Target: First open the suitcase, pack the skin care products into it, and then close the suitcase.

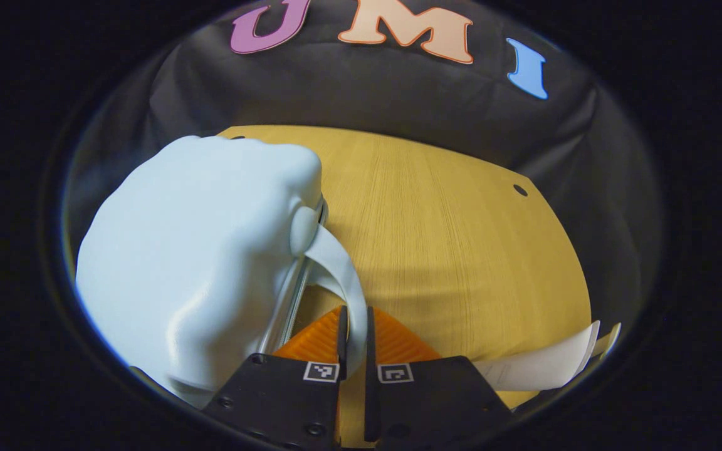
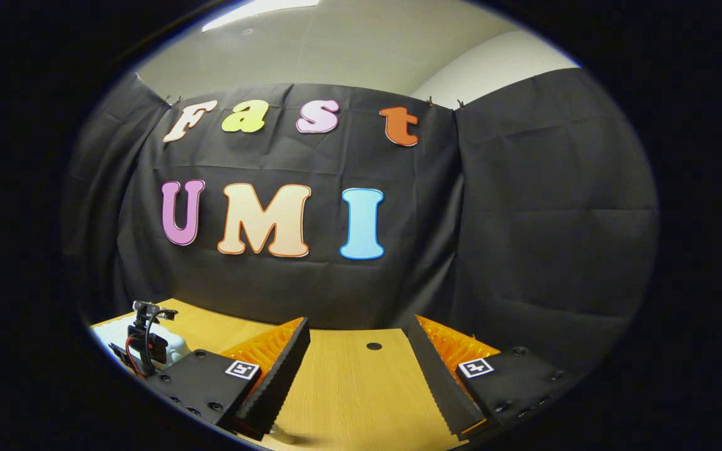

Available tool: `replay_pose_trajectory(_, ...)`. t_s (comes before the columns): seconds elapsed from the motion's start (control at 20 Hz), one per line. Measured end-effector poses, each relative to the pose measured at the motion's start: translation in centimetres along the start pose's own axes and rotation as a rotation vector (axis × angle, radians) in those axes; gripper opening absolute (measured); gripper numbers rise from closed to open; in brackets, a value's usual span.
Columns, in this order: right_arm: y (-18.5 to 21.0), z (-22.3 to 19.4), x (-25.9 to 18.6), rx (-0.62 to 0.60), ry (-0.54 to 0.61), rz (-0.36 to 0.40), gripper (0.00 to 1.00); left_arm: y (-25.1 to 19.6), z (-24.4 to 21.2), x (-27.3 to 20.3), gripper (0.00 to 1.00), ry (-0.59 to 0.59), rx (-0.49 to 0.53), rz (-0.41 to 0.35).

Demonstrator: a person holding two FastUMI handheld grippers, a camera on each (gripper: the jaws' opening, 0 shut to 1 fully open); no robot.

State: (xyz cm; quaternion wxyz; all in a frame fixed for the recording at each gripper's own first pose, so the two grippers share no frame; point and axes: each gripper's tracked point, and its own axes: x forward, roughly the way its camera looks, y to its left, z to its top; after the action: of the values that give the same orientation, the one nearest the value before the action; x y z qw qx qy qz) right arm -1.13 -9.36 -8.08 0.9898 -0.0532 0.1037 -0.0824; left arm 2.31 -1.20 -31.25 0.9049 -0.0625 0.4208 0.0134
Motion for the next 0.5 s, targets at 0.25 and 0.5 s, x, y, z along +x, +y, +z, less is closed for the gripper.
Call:
replay_pose_trajectory(0.25,0.0,-1.2,0.5,0.04,0.014,0.052,0.99,-0.3,0.2,-0.3,0.0,-0.001,0.114,0.038)
replay_pose_trajectory(0.5,1.5,-2.1,1.7,0.092,0.01,0.134,0.99,-0.9,2.1,-1.9,0.0,-0.031,0.1,0.06)
